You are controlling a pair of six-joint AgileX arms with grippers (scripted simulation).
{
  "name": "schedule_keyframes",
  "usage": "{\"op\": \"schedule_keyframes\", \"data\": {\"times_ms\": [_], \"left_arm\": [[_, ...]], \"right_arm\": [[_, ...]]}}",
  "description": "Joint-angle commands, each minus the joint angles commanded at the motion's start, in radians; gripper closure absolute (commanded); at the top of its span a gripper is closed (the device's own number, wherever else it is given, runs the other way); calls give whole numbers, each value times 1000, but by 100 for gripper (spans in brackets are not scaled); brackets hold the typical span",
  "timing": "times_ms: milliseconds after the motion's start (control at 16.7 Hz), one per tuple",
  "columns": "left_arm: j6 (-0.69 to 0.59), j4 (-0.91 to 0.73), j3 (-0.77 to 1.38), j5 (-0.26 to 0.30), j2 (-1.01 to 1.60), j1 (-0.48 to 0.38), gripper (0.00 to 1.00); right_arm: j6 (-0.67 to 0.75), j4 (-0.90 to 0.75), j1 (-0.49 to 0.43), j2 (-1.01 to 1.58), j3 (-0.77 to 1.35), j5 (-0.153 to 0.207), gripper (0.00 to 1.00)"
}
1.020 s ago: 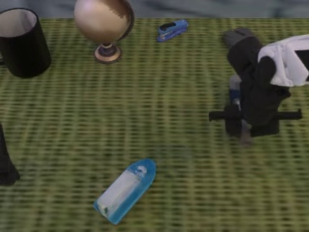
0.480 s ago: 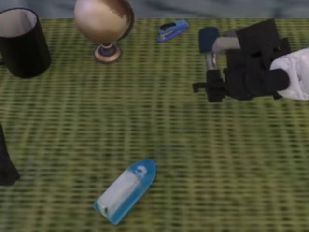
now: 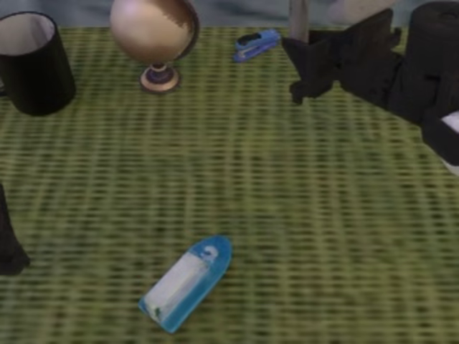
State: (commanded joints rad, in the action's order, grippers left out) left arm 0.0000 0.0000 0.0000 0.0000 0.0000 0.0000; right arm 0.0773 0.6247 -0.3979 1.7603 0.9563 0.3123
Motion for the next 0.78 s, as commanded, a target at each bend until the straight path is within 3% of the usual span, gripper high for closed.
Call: {"op": "schedule_keyframes", "data": {"times_ms": [240, 480, 660, 780], "left_arm": [[0, 0, 0, 0, 0, 0, 0], [0, 0, 0, 0, 0, 0, 0], [0, 0, 0, 0, 0, 0, 0], [0, 0, 0, 0, 0, 0, 0]], "right_arm": [[-55, 149, 3, -73, -51, 55, 100], [-60, 161, 3, -80, -55, 60, 100], [-57, 169, -14, -81, -62, 44, 100], [-57, 200, -60, -94, -96, -2, 100]]}}
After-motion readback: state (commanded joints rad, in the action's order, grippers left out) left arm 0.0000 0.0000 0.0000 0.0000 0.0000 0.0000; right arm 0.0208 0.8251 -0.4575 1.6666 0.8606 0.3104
